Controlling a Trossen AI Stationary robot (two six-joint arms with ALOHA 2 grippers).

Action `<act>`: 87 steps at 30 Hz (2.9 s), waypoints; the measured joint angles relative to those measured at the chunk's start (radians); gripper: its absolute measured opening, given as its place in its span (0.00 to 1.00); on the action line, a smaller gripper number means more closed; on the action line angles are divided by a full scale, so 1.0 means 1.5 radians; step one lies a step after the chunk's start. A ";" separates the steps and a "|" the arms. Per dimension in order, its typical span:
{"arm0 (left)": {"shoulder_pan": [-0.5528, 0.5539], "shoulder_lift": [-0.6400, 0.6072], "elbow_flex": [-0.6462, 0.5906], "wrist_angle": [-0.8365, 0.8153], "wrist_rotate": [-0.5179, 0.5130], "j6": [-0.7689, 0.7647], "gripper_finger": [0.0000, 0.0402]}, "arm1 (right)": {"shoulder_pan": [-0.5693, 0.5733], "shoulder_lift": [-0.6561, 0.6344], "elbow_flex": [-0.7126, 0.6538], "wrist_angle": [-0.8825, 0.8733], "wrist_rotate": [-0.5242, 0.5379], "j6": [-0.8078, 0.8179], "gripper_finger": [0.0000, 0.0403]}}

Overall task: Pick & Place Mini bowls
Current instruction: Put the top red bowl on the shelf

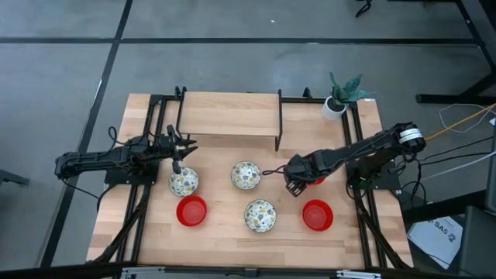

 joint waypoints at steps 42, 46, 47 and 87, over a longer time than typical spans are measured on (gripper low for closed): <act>0.000 0.000 0.000 0.000 0.000 0.000 0.24 | -0.011 0.000 -0.055 0.078 0.052 -0.049 0.04; 0.000 0.000 0.000 0.000 0.000 0.000 0.24 | -0.018 0.000 -0.055 0.092 0.032 -0.070 0.02; 0.000 0.000 0.000 0.000 0.000 0.000 0.24 | -0.020 0.000 -0.055 0.097 0.025 -0.075 0.02; 0.000 0.000 0.000 0.000 0.000 0.000 0.24 | -0.047 -0.308 -0.056 0.136 -0.023 -0.071 0.00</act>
